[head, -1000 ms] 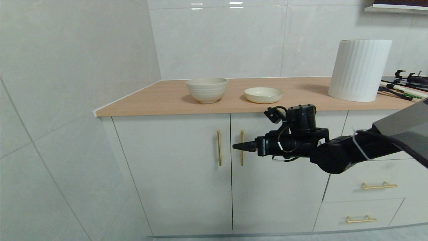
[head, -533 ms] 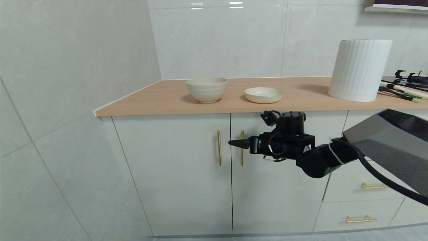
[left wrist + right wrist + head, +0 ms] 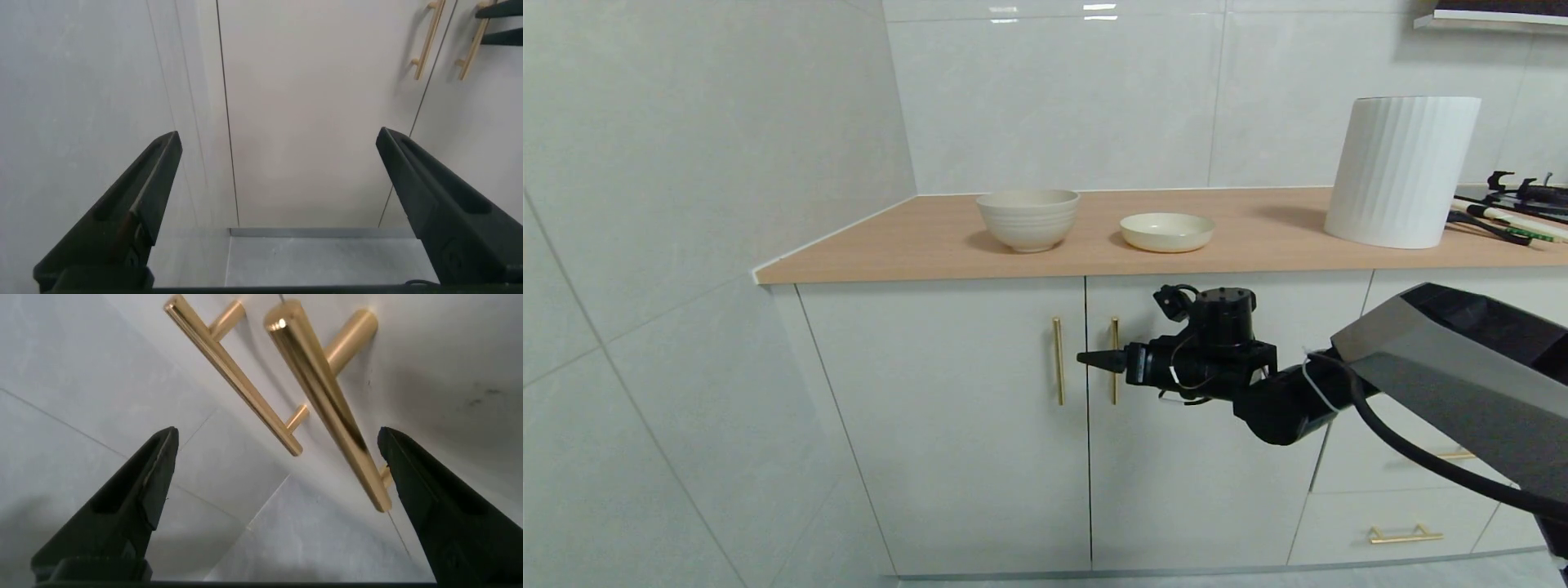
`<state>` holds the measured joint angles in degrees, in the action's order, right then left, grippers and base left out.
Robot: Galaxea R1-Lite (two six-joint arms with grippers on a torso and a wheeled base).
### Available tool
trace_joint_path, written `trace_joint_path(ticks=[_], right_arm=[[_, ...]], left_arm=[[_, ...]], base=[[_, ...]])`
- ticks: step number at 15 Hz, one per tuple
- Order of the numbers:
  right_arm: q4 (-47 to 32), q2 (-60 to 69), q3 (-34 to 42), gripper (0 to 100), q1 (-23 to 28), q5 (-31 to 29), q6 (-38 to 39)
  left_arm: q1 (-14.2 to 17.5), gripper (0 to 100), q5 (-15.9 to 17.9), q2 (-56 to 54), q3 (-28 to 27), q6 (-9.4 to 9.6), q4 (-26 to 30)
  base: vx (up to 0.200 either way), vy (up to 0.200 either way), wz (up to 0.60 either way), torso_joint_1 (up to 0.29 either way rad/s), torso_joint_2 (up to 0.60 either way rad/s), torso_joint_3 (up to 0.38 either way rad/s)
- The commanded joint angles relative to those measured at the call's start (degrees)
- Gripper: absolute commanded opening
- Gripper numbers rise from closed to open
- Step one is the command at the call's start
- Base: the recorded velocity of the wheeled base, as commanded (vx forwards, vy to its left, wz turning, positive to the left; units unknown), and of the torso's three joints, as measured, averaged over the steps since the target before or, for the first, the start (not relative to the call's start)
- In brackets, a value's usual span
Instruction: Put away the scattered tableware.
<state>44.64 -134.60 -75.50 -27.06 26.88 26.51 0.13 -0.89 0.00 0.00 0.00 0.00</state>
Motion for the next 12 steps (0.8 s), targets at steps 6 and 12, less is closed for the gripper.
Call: trace_joint_path(ticks=[6,12], right_arm=[[0.8,-2.6,-1.85,100,-0.97,-1.66,0.12],[0.8,0.3,1.05,100,-0.97,0.72,2.84]], left_arm=[[0.04,100,0.01,0.0,0.0,0.0,0.0],[-0.05,100,0.01,0.0,0.0,0.0,0.0]], base=[[0.0,0.0,0.0,0.0,0.0,0.0],[0.0,0.0,0.0,0.0,0.0,0.0]])
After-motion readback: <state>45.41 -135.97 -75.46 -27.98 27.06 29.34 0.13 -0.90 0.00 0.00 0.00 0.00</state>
